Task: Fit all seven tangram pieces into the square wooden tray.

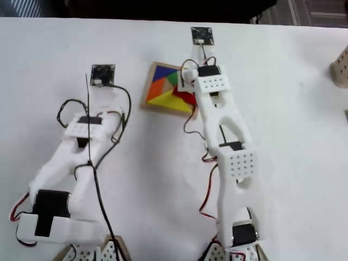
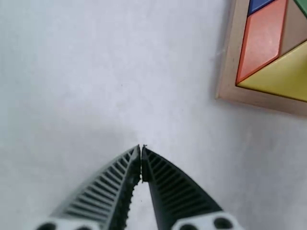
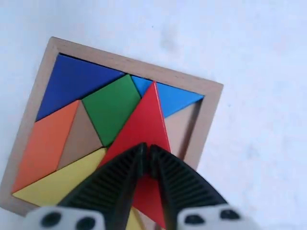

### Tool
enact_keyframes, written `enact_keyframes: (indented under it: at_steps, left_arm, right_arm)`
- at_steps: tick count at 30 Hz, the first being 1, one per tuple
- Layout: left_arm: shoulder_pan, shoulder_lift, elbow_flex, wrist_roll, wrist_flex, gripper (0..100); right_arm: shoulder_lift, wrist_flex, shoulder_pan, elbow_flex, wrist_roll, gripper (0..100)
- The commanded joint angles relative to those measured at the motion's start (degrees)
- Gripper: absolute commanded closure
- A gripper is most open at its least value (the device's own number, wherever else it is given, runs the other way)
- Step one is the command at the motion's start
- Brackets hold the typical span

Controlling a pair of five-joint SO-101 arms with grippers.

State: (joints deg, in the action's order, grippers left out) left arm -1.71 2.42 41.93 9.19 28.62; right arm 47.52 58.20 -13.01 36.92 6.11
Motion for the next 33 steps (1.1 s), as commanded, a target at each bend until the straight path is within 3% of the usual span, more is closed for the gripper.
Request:
enact_keyframes:
  at_steps: [1,18,33]
  left_arm:
    - [-0.48,0.40,-0.44,-0.44,-1.93,98]
    - [-0.48,0.40,-0.44,-0.44,-1.93,98]
    - [-0.48,0.40,-0.44,-0.44,-1.93,98]
  right_arm:
    - [-6.20,3.82,3.65,1.76,0.09,97.8]
    - [-4.00,9.27,6.81,1.67,0.53,97.8]
    - [-3.47,14.55,1.63,1.14,0.53,97.8]
